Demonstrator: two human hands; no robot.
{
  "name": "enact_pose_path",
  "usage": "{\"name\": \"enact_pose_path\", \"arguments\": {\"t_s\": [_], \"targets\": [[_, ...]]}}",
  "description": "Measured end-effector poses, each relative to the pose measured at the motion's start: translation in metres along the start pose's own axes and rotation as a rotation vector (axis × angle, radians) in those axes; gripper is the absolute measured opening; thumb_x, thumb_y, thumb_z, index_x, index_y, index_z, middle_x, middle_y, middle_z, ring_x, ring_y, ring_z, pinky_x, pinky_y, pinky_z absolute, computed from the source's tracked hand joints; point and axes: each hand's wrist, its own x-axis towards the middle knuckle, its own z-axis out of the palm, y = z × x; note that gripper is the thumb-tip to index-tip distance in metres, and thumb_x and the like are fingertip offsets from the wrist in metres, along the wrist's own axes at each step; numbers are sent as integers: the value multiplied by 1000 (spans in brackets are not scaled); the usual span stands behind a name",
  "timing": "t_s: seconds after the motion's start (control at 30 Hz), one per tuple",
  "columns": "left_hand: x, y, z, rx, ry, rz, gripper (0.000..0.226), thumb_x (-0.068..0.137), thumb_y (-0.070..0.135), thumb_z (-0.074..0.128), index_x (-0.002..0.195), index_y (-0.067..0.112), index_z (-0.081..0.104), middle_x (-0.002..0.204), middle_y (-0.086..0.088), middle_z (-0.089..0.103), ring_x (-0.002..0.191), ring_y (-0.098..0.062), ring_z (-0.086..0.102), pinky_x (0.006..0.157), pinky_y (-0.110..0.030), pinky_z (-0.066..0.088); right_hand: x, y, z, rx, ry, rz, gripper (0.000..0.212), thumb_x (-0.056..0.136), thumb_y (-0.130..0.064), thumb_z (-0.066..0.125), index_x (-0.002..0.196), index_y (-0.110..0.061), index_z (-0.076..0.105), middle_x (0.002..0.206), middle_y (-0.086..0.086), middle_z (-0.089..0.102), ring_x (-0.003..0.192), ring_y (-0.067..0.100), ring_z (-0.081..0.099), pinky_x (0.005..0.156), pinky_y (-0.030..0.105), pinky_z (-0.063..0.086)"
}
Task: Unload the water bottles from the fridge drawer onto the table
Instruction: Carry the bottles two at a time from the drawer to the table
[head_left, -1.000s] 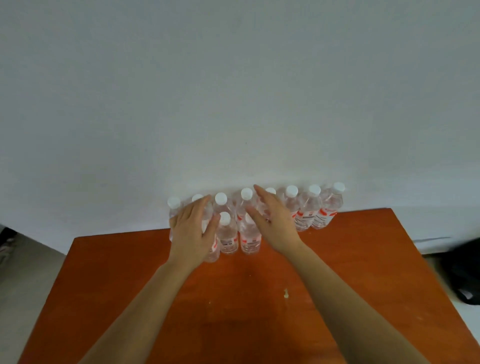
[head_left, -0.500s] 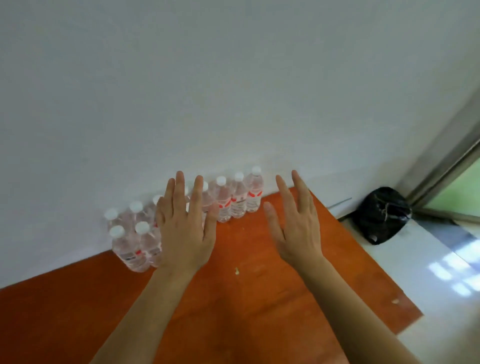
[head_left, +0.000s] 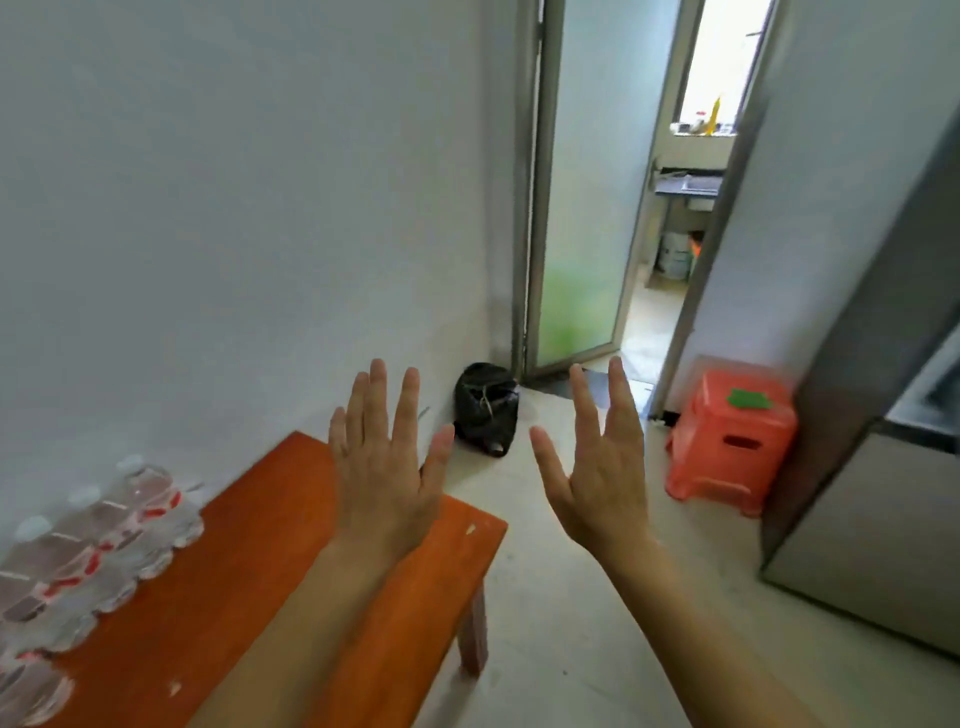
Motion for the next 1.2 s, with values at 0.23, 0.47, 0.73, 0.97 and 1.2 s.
{"name": "enact_pose_path", "arguments": {"t_s": [0.23, 0.47, 0.73, 0.97, 1.2], "targets": [[4, 234, 99, -73, -91, 257, 67, 100, 60, 16, 158, 26, 13, 167, -9, 1, 153, -27, -1, 121, -56, 8, -27, 203, -153, -319, 16, 185, 91, 95, -63, 46, 160, -29, -7, 166, 15, -16, 153, 32, -15, 123, 57, 2], [-5, 391, 174, -146, -191, 488, 67, 99, 57, 27, 158, 25, 16, 166, -14, 7, 153, -32, 7, 117, -60, 17, -48, 335, -256, -452, 36, 361, 89, 93, -71, 32, 161, -24, -3, 165, 14, -20, 153, 34, -16, 122, 58, 0], [20, 525, 268, -202, -306, 609, 72, 97, 64, 15, 159, 27, 11, 167, -8, -2, 154, -29, -2, 120, -58, 11, -65, 468, -302, -513, 23, 539, 88, 94, -66, 39, 161, -24, -1, 166, 11, -20, 153, 31, -18, 123, 58, 1], [55, 651, 384, -208, -420, 666, 70, 97, 66, 11, 156, 32, -6, 167, -5, -8, 152, -24, -15, 121, -51, -2, -42, 600, -344, -605, -39, 656, 84, 95, -67, 32, 160, -30, -5, 166, 9, -21, 153, 29, -18, 123, 55, 3], [97, 761, 461, -203, -588, 728, 74, 95, 66, 5, 158, 30, -6, 165, -5, -18, 150, -25, -21, 122, -54, -1, -2, 708, -388, -655, -91, 762, 82, 94, -70, 22, 159, -31, -9, 166, 10, -18, 153, 29, -18, 124, 53, 1]]}}
